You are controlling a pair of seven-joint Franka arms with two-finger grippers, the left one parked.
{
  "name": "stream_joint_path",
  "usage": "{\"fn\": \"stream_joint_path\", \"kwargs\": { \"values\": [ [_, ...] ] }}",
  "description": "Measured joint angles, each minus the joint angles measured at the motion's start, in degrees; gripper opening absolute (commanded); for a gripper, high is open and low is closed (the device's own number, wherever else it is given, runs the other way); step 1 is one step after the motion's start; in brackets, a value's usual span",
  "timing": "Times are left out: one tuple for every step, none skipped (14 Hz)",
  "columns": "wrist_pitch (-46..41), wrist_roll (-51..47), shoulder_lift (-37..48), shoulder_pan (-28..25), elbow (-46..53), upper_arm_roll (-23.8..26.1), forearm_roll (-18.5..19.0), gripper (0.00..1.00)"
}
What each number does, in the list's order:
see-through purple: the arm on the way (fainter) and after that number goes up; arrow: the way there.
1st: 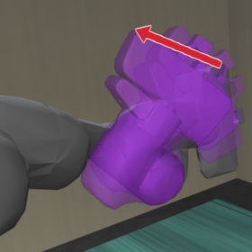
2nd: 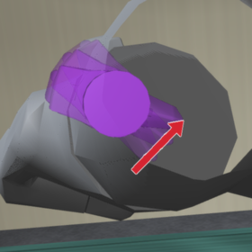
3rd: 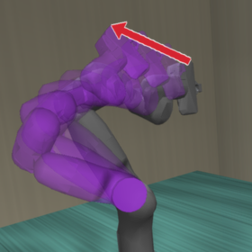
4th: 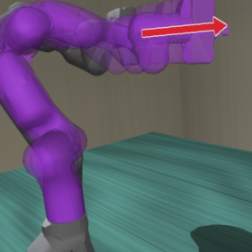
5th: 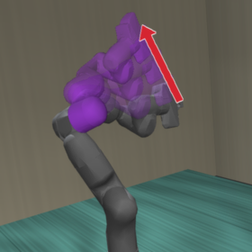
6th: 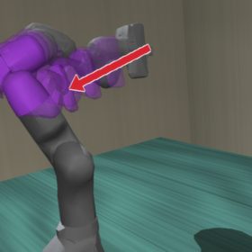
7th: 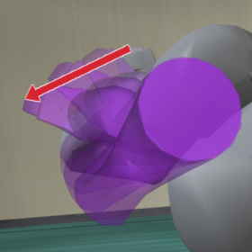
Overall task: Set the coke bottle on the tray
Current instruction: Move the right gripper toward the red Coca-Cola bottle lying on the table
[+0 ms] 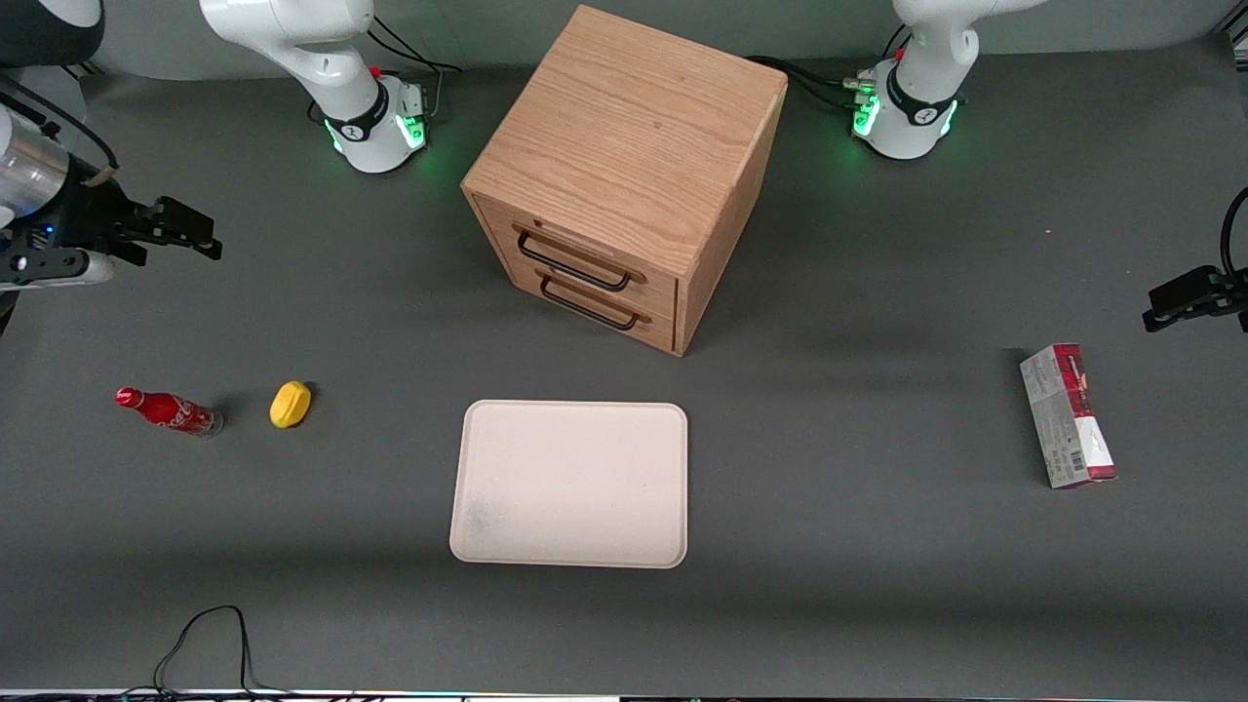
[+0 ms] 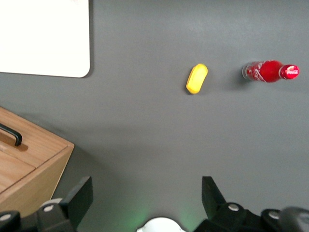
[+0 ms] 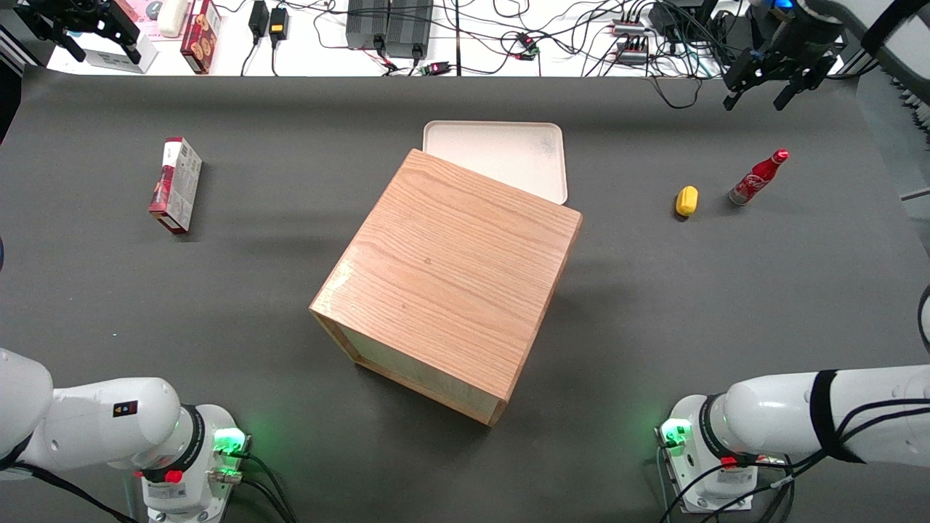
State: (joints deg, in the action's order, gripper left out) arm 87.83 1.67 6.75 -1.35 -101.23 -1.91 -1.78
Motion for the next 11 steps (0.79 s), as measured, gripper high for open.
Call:
{"fn": "stream_joint_path", "kwargs": {
  "values": [
    [-0.48, 0.18, -0.51, 0.00, 0.64, -0.21, 0.00, 1.00],
    [-0.62, 0.18, -0.87, -0.01, 1.02, -0.23, 0.00, 1.00],
    [-0.70, 0.18, -1.12, -0.07, 1.25, -0.23, 0.00, 1.00],
    [-0.83, 0.18, -1.27, -0.15, 1.50, -0.23, 0.00, 1.00],
    [-0.96, 0.18, -1.31, -0.24, 1.71, -0.23, 0.00, 1.00],
    [-1.03, 0.18, -1.31, -0.32, 1.89, -0.23, 0.00, 1.00],
    [-1.06, 0.18, -1.31, -0.39, 2.10, -0.23, 0.00, 1.00],
    [-1.13, 0.18, -1.31, -0.46, 2.31, -0.23, 0.00, 1.00],
    [-1.17, 0.18, -1.31, -0.54, 2.41, -0.23, 0.00, 1.00],
    [-1.26, 0.18, -1.31, -0.59, 2.45, -0.23, 0.00, 1.00],
    [-1.52, 0.18, -1.31, -0.60, 2.46, -0.24, 0.00, 1.00]
  ]
}}
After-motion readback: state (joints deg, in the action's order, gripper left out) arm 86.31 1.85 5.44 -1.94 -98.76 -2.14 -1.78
